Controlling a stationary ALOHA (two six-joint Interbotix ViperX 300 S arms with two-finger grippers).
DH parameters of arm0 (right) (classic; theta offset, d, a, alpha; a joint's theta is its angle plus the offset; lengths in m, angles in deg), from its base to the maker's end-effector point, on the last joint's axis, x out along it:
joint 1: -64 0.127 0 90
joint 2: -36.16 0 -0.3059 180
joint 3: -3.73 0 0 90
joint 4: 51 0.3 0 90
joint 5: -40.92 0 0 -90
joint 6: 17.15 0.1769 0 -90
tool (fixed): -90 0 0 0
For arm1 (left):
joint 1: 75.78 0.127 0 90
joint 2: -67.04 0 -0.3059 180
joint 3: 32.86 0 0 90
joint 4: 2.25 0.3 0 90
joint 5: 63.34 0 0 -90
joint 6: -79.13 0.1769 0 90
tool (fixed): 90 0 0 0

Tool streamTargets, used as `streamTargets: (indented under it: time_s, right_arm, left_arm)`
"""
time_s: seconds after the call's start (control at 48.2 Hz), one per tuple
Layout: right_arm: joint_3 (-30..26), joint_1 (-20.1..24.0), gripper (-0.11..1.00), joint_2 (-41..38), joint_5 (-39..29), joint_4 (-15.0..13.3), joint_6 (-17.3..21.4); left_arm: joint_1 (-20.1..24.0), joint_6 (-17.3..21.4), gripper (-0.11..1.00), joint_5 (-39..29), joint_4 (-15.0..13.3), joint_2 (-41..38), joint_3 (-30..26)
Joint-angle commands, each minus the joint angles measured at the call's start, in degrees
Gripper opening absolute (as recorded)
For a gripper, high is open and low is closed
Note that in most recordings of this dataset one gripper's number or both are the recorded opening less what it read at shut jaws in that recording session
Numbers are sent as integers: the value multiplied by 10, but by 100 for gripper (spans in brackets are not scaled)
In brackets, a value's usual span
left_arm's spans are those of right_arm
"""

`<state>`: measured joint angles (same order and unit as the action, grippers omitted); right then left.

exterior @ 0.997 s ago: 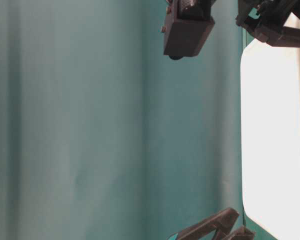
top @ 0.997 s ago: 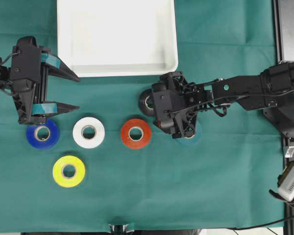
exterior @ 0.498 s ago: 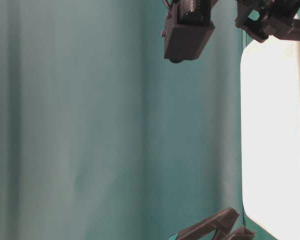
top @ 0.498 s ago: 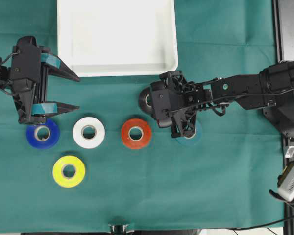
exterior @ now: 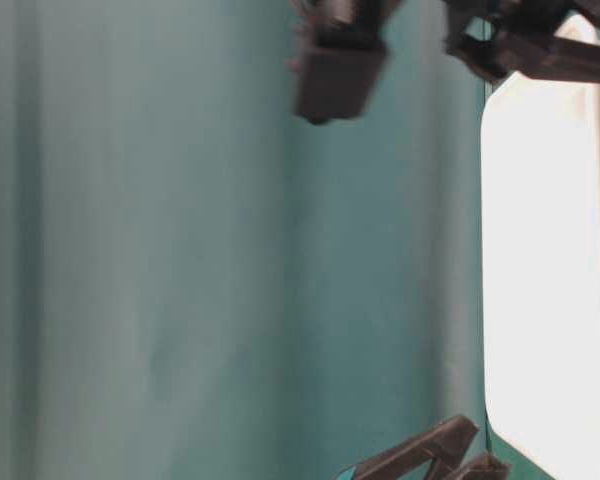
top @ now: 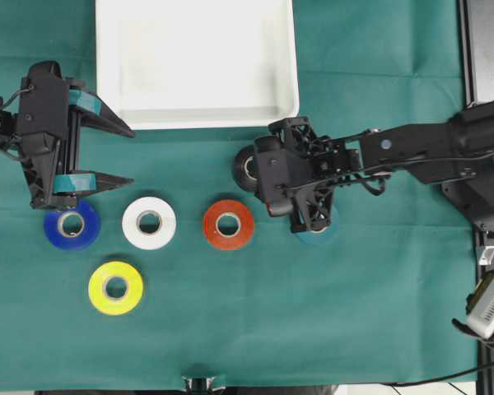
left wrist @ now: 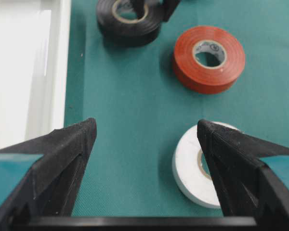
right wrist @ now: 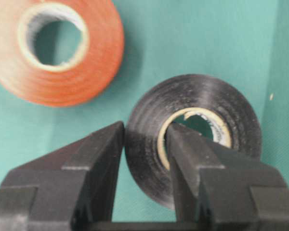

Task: Put the tape alternately from left to right into the white case.
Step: 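Lower the right gripper into the black roll's hole and grasp it, then lift the black roll with the right gripper and carry it into the tray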

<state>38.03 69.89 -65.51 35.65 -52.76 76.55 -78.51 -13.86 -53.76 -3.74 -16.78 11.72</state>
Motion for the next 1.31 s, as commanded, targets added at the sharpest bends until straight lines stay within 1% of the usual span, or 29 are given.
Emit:
streamTargets:
  time_s: [0.0,0.166,0.644,0.831,0.934,1.287]
  right_arm:
    - [-10,7,2,40,-7,0,1]
    - [-9,11,2,64,-19,0,2]
    - [-10,8,2,68,-20,0,1]
    - [-11,-20,2,69,-18,0,1]
    - [-11,-48,2,71,-18,-4,0]
    - [-18,-137,2,72,-18,-43,0]
  left_arm:
    - [1,-1,90,3,-1,4,-9]
    - [1,-1,90,2,-1,4,-9]
    - [1,-1,90,2,-1,6,-9]
    - [1,-1,90,2,-2,5,-9]
    - [1,-1,90,2,-1,5,-9]
    - [1,-1,90,2,-1,5,-9]
